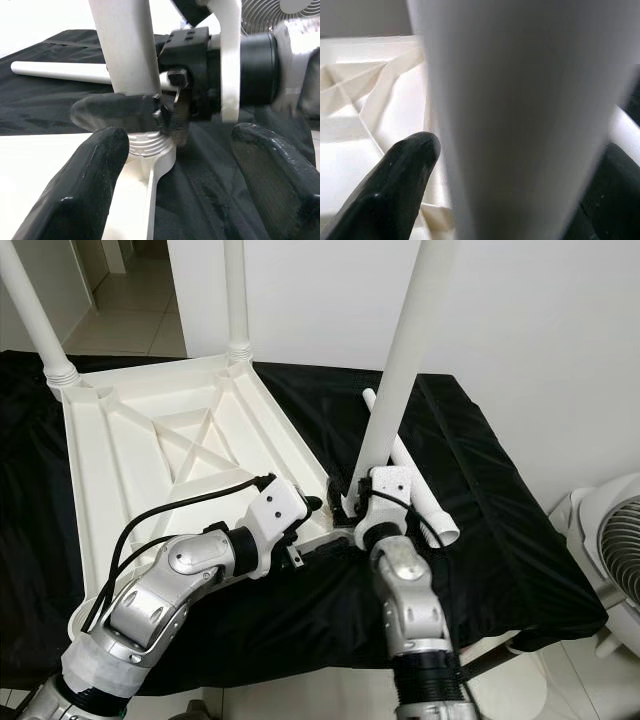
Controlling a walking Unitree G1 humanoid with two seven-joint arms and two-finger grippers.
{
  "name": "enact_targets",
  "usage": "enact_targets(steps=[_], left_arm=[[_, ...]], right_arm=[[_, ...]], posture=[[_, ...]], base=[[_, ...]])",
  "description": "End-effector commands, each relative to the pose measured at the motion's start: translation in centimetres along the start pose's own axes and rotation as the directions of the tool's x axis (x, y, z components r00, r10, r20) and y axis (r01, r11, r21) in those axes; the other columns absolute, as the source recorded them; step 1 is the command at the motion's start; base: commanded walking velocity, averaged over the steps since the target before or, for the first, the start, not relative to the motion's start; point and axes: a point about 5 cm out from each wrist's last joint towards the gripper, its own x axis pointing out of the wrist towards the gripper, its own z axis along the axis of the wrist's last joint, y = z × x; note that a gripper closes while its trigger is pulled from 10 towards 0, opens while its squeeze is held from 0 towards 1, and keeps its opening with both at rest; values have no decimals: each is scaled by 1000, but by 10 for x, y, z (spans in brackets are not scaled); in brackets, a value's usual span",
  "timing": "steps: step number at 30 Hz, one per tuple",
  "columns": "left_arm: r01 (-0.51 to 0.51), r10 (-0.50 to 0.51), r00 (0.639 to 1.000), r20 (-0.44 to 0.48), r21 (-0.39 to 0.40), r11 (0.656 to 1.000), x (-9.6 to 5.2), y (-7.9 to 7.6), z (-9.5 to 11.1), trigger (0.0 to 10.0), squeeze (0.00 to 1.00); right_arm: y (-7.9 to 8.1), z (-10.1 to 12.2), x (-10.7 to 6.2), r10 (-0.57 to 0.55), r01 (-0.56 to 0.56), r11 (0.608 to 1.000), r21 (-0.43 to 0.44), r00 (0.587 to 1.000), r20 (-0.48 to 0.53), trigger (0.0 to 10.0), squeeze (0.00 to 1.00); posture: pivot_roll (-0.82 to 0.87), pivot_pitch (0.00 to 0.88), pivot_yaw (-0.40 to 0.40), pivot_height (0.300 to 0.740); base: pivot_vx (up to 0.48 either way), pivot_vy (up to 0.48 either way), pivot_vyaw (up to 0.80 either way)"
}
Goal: Building children table
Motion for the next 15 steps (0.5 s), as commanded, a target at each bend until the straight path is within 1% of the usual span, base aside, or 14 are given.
enact_targets(steps=[1, 3, 5, 8, 12, 15], left_arm=[[20, -20, 1000, -2, 1, 1000, 2, -3, -1, 10000, 0], [17, -17, 1000, 0, 2, 1000, 2, -2, 0, 10000, 0], [15, -15, 1000, 0, 3, 1000, 2, -1, 0, 10000, 0], [12, -12, 1000, 2, 3, 1000, 1, 0, 0, 10000, 0], [11, -11, 1000, 2, 3, 1000, 1, 0, 1, 10000, 0], [11, -11, 1000, 0, 4, 1000, 1, 0, 1, 10000, 0]], right_arm=[[-3, -4, 0, 74, -74, 997, -21, 997, -14, 10000, 0], [-8, -8, -2, 167, -168, 985, -42, 985, -28, 10000, 0], [-10, -9, -2, 192, -193, 979, -67, 981, -30, 10000, 0], [-14, -14, -3, 263, -266, 962, -62, 963, -50, 10000, 0], [-16, -14, -2, 288, -291, 954, -70, 956, -47, 10000, 0], [-20, -13, 2, 309, -312, 945, -97, 950, -48, 10000, 0]], posture=[[86, 0, -78, 740], [85, 0, -75, 740], [84, 0, -71, 740], [86, 0, -67, 740], [88, 0, -66, 740], [90, 0, -64, 740]], base=[[0, 0, 0], [0, 0, 0], [0, 0, 0], [0, 0, 0], [0, 0, 0], [0, 0, 0]])
